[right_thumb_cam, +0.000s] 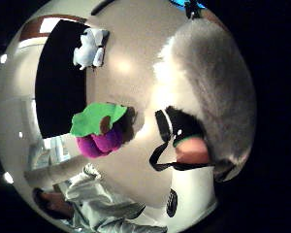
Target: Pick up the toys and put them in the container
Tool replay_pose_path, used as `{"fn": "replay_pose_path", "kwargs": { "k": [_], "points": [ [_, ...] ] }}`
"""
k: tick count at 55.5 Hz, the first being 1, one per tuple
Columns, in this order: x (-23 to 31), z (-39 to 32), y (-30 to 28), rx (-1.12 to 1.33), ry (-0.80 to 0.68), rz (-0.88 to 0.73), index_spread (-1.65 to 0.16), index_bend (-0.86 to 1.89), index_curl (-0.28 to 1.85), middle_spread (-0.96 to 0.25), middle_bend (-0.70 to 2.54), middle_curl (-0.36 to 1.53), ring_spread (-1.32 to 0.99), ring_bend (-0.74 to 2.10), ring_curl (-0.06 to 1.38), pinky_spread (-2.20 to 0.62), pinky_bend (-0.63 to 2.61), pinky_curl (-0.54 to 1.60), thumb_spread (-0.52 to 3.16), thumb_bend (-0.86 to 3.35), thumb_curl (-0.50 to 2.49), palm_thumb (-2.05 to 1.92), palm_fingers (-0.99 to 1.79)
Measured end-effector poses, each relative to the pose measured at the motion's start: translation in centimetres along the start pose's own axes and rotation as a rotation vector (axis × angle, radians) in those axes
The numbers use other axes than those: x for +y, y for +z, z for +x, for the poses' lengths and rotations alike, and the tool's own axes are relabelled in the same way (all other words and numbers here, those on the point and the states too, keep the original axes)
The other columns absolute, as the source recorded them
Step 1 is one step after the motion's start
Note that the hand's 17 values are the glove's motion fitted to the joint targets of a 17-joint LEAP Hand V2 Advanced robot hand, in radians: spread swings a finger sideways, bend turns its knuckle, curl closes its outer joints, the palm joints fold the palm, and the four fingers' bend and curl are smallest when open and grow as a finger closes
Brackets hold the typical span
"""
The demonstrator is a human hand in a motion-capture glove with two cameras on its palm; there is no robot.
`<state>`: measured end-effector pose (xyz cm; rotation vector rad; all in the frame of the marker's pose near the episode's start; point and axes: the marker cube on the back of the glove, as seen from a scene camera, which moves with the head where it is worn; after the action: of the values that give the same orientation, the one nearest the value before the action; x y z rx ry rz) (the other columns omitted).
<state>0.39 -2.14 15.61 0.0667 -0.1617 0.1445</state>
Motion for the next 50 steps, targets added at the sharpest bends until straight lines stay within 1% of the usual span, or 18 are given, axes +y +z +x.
{"fn": "replay_pose_path", "kwargs": {
  "k": [6,15,25,28,32,38,41,42,50],
  "points": [
    [-0.4,-0.3,0.2,-0.007,0.002,0.013,-0.28,0.34,0.34,-0.08,0.38,0.35,-0.06,0.21,0.13,0.0,0.98,0.35,1.45,0.14,0.33,0.4,0.39],
    [-0.5,-1.2,0.0,0.001,0.011,-0.004,-0.24,0.28,0.36,-0.11,0.56,0.43,-0.17,0.33,0.18,-0.09,0.89,0.33,1.49,0.22,0.39,0.55,0.56],
    [-0.7,-1.3,-0.4,0.083,0.025,-0.067,-0.22,0.24,0.41,-0.14,0.64,0.49,-0.3,0.45,0.24,-0.17,0.88,0.33,1.49,0.26,0.43,0.65,0.61],
    [-0.5,-1.3,-0.5,0.098,0.037,-0.1,-0.22,0.23,0.42,-0.14,0.64,0.51,-0.32,0.46,0.25,-0.19,0.9,0.33,1.48,0.26,0.44,0.65,0.6],
    [-0.1,-1.2,-0.9,0.097,0.06,-0.159,-0.23,0.21,0.44,-0.15,0.59,0.51,-0.33,0.44,0.26,-0.2,0.97,0.35,1.47,0.21,0.43,0.58,0.5],
    [0.6,-1.1,-2.1,0.073,0.077,-0.26,-0.25,0.17,0.45,-0.13,0.43,0.47,-0.28,0.31,0.24,-0.19,1.11,0.4,1.48,0.12,0.39,0.41,0.23],
    [1.0,-1.2,-3.1,0.056,0.079,-0.299,-0.26,0.16,0.45,-0.12,0.4,0.46,-0.24,0.26,0.24,-0.16,1.15,0.41,1.48,0.07,0.37,0.33,0.16],
    [1.1,-1.2,-3.4,0.052,0.079,-0.308,-0.26,0.14,0.43,-0.12,0.37,0.45,-0.22,0.22,0.22,-0.14,1.16,0.41,1.47,0.04,0.35,0.27,0.08],
    [1.7,-1.3,-6.4,0.065,0.066,-0.304,-0.27,0.14,0.39,-0.11,0.3,0.43,-0.14,0.27,0.23,-0.06,1.17,0.39,1.43,-0.04,0.31,0.1,0.05]
  ]
}}
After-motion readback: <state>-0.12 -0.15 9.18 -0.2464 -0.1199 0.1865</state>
